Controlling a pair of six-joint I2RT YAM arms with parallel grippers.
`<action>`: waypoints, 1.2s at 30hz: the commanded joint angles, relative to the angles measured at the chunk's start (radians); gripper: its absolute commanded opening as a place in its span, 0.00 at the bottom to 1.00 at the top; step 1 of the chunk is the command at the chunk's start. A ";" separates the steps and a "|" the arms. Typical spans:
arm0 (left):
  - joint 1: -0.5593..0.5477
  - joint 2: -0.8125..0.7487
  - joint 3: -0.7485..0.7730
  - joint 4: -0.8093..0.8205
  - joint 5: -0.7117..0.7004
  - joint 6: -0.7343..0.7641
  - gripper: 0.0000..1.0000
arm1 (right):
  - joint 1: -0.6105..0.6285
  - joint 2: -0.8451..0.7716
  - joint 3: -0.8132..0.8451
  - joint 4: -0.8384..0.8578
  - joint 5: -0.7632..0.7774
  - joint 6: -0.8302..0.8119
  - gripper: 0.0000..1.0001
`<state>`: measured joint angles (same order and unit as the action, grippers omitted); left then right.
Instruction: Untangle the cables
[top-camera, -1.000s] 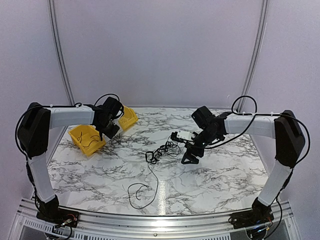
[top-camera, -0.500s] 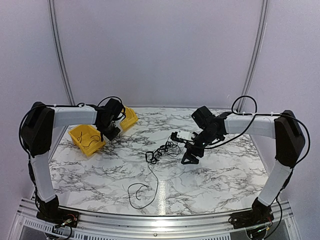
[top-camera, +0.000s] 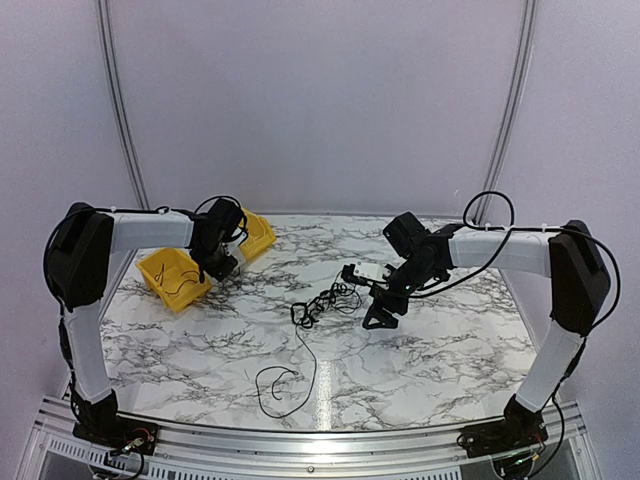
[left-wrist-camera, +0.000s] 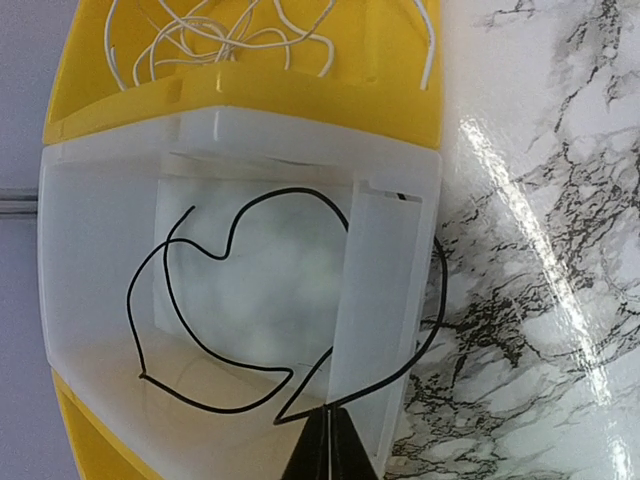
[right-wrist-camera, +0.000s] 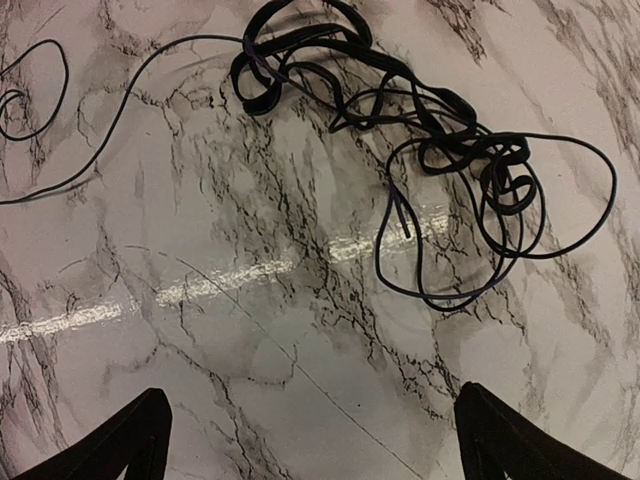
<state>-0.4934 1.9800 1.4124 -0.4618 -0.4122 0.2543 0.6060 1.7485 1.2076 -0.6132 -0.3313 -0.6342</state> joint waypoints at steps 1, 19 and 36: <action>0.004 -0.064 0.012 -0.018 0.021 0.004 0.00 | 0.000 0.009 0.033 -0.014 -0.013 -0.010 0.98; 0.058 -0.177 -0.058 0.030 0.151 0.053 0.43 | 0.000 0.029 0.038 -0.019 -0.016 -0.007 0.99; 0.058 -0.022 -0.028 0.005 0.126 0.116 0.36 | 0.001 0.029 0.036 -0.027 -0.021 -0.016 0.99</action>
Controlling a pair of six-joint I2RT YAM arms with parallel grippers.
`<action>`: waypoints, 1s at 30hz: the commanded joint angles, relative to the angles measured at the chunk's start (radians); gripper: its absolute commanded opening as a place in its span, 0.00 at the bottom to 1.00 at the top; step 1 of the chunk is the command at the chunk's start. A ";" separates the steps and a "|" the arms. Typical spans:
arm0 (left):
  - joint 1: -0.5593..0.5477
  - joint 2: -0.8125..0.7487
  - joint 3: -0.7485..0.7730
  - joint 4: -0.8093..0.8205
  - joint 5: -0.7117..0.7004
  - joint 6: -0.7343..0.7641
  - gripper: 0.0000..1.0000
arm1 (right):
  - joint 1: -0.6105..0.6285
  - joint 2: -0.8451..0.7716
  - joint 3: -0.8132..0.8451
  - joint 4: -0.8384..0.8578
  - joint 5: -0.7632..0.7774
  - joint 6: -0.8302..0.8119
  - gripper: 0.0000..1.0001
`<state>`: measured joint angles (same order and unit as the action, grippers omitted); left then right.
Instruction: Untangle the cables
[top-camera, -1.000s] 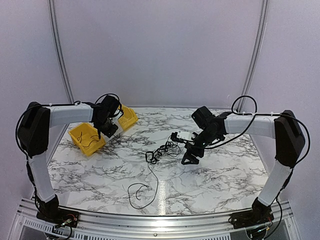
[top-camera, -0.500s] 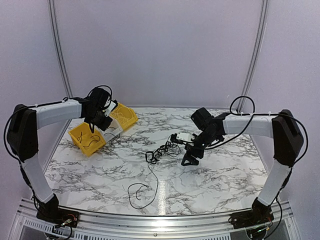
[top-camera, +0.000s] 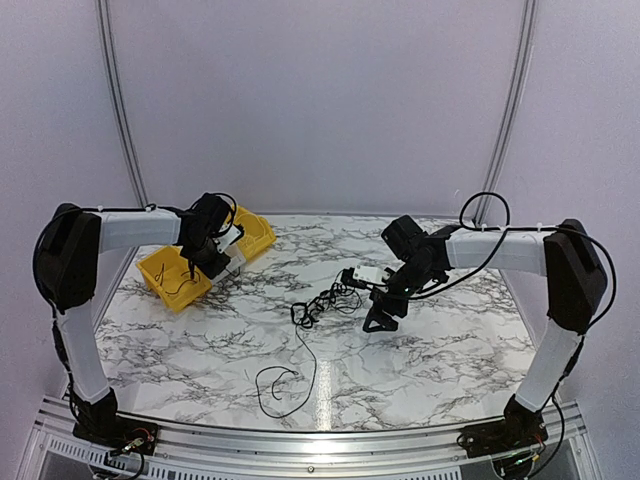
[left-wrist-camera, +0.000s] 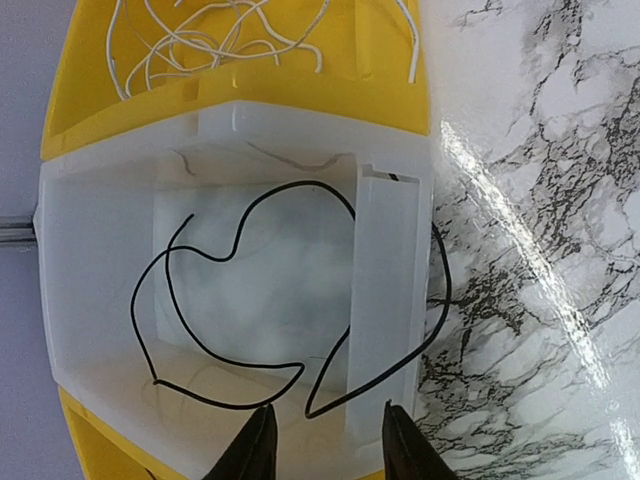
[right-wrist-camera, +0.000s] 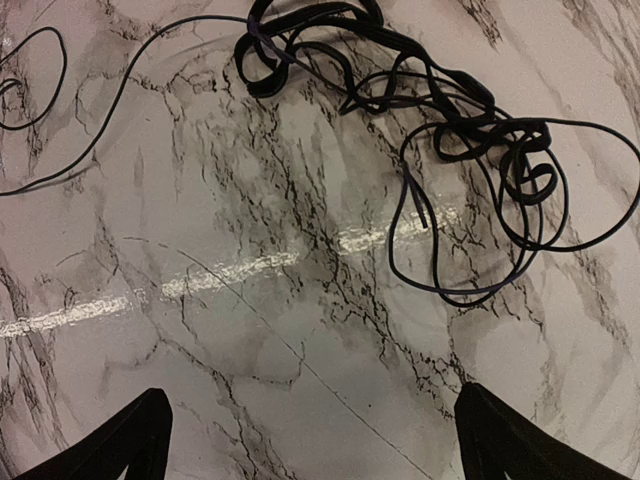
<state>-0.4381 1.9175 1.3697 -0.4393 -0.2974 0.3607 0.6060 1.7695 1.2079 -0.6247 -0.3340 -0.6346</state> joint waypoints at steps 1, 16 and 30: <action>0.002 0.051 0.016 -0.017 0.014 0.008 0.35 | 0.001 0.008 0.036 -0.016 -0.019 -0.016 0.99; 0.008 -0.022 -0.009 0.003 0.015 -0.012 0.02 | 0.001 0.009 0.040 -0.022 -0.022 -0.015 0.99; 0.068 -0.188 -0.052 0.025 0.058 -0.054 0.00 | 0.002 0.028 0.047 -0.028 -0.024 -0.009 0.98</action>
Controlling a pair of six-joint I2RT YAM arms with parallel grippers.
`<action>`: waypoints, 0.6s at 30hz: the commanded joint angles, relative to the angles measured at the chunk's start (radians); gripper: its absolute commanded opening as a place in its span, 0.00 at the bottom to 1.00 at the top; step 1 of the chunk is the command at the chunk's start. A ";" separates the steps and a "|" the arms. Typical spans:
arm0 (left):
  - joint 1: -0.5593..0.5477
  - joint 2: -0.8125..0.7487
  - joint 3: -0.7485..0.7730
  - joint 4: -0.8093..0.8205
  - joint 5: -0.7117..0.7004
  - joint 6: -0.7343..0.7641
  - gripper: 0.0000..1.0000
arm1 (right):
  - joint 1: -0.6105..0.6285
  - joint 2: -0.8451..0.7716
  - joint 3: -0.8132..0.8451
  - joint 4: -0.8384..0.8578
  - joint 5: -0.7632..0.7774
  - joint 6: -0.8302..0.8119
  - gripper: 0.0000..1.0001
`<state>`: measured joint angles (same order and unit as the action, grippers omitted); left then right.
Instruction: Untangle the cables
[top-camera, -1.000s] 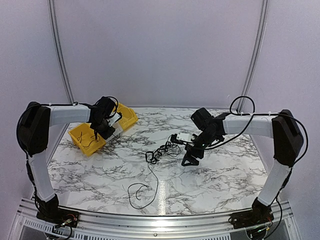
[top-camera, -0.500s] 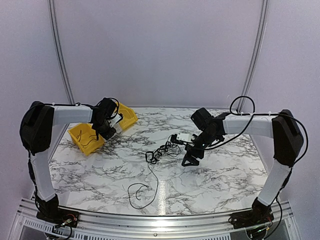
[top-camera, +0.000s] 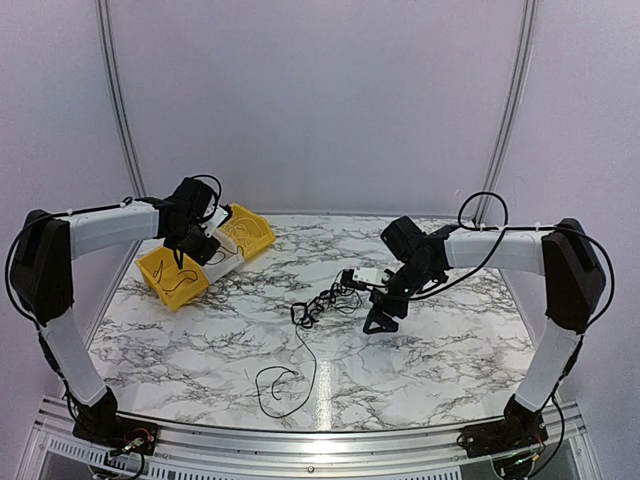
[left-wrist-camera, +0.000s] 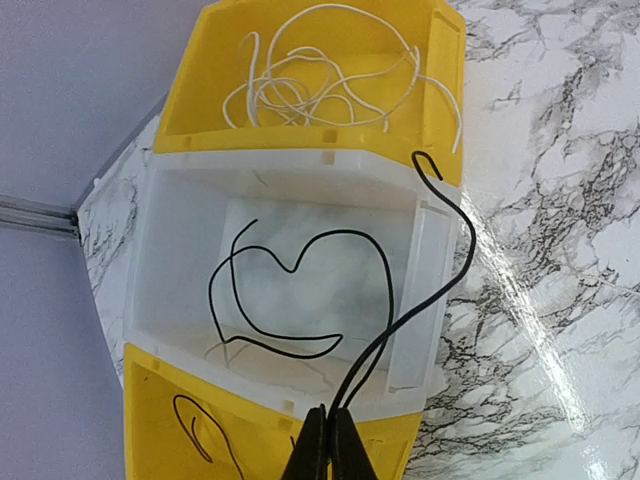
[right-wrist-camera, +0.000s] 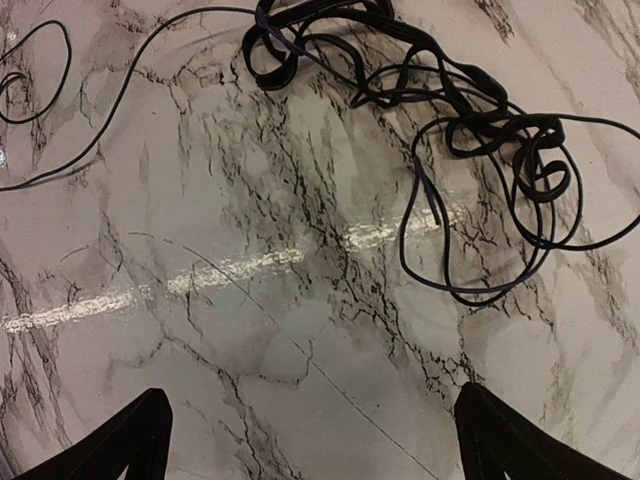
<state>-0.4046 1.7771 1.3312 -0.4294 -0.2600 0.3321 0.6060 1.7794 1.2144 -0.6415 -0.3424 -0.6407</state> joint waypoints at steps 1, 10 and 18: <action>0.041 -0.047 -0.012 0.015 0.022 -0.028 0.00 | 0.003 0.019 0.040 -0.011 -0.017 -0.003 0.99; 0.084 0.034 0.022 -0.005 -0.036 -0.024 0.00 | 0.005 0.017 0.040 -0.011 -0.016 -0.003 0.99; 0.108 -0.079 -0.027 0.020 -0.003 -0.046 0.00 | 0.005 0.025 0.040 -0.013 -0.013 -0.005 0.99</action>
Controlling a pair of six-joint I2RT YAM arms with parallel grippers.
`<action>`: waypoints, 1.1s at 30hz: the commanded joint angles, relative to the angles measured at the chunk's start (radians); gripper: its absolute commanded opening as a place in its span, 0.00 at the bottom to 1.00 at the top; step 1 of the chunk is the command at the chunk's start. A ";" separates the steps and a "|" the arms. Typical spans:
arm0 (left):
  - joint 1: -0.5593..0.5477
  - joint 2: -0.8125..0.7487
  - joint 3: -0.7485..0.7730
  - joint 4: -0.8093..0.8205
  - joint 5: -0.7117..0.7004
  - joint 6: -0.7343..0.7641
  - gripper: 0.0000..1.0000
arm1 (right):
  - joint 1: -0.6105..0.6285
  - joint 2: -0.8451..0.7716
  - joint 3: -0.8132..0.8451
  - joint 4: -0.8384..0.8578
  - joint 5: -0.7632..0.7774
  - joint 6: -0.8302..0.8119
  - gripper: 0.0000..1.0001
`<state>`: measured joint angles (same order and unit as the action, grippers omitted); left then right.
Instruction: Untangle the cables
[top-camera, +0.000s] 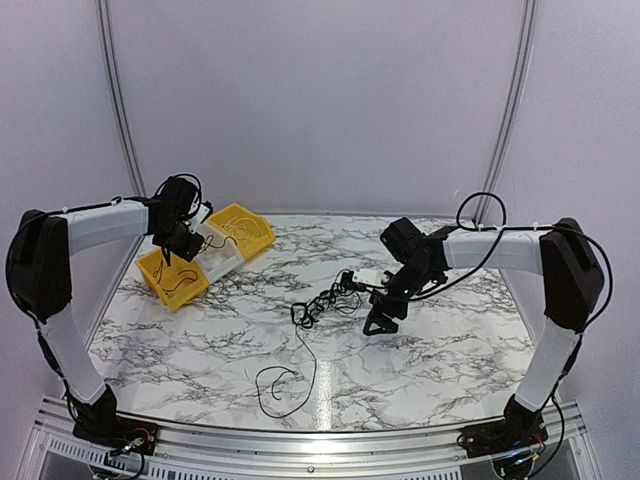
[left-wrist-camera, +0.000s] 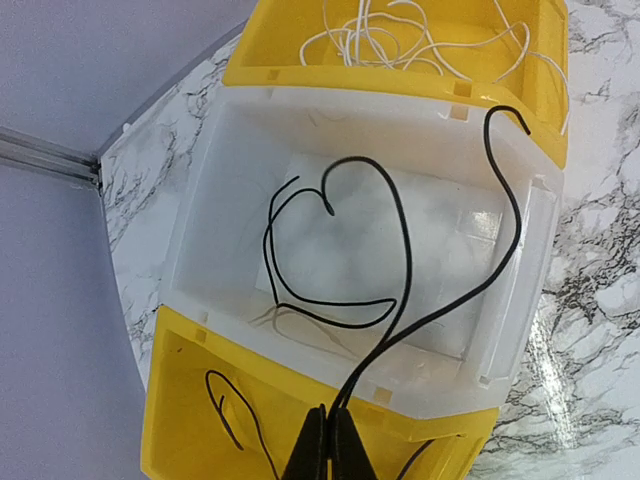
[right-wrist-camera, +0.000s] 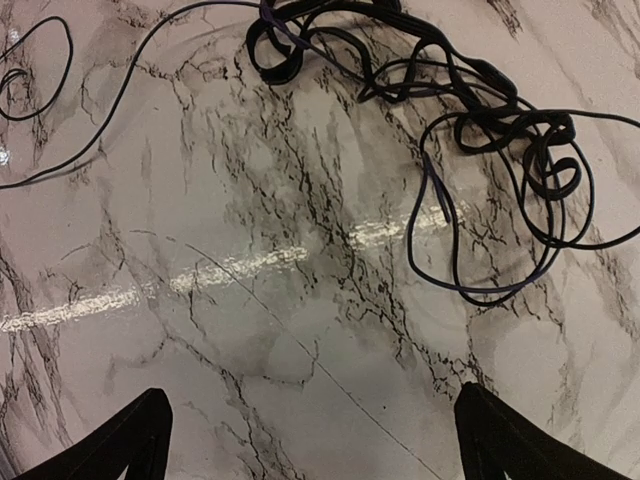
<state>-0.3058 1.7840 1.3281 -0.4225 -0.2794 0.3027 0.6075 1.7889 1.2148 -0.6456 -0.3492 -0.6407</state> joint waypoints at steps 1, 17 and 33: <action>0.011 -0.097 -0.028 0.017 0.022 -0.019 0.00 | 0.004 0.016 0.040 -0.009 -0.007 -0.004 0.99; 0.022 0.016 0.053 -0.013 0.017 -0.058 0.00 | 0.009 0.016 0.044 -0.014 -0.008 -0.002 0.99; -0.091 -0.084 0.068 0.041 -0.054 -0.133 0.44 | -0.084 -0.095 0.096 0.081 0.043 0.091 0.99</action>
<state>-0.3096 1.8584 1.4338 -0.4145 -0.2878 0.1463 0.5896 1.7699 1.2198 -0.6388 -0.3267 -0.6167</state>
